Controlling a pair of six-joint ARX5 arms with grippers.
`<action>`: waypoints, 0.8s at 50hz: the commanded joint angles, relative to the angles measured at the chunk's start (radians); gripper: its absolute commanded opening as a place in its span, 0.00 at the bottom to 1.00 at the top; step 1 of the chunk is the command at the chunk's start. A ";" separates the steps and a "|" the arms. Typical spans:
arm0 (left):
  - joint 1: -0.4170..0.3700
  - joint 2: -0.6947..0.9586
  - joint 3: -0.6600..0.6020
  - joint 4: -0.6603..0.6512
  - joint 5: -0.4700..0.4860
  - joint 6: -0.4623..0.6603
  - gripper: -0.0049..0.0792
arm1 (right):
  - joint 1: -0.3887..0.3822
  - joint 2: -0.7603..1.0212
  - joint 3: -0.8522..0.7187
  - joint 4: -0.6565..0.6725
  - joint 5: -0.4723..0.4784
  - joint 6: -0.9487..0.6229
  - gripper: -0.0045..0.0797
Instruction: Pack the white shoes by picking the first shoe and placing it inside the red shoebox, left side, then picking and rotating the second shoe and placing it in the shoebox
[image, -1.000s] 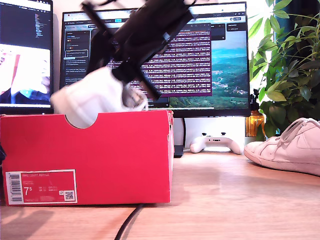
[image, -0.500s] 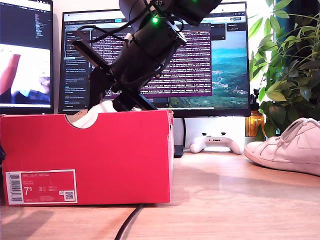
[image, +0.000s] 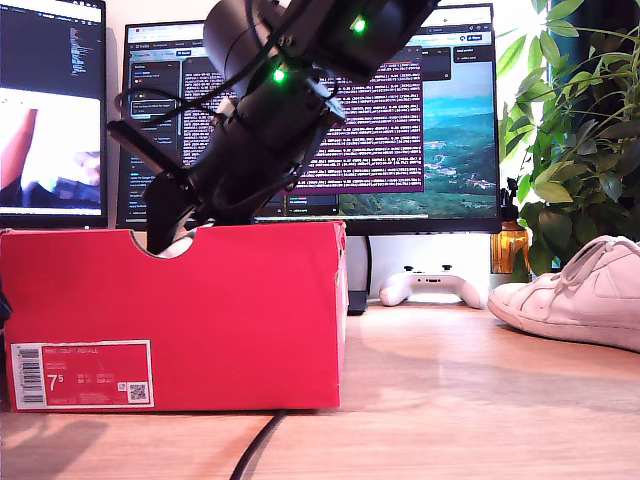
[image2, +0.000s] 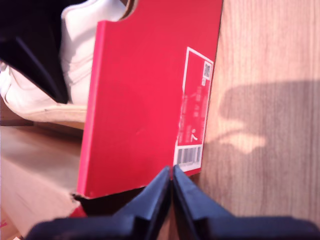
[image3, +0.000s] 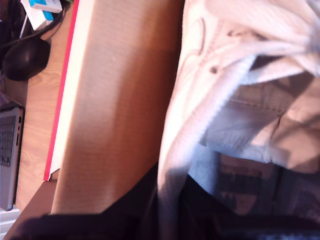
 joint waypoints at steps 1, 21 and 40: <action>-0.004 0.004 0.000 0.005 0.002 -0.003 0.03 | 0.006 0.000 0.029 0.035 -0.002 -0.006 0.24; -0.004 0.004 0.000 -0.005 0.002 -0.003 0.03 | -0.003 -0.001 0.093 0.085 -0.060 -0.041 0.42; -0.004 0.004 0.000 -0.004 0.002 -0.003 0.03 | -0.173 -0.019 0.382 -0.480 -0.175 -0.227 0.42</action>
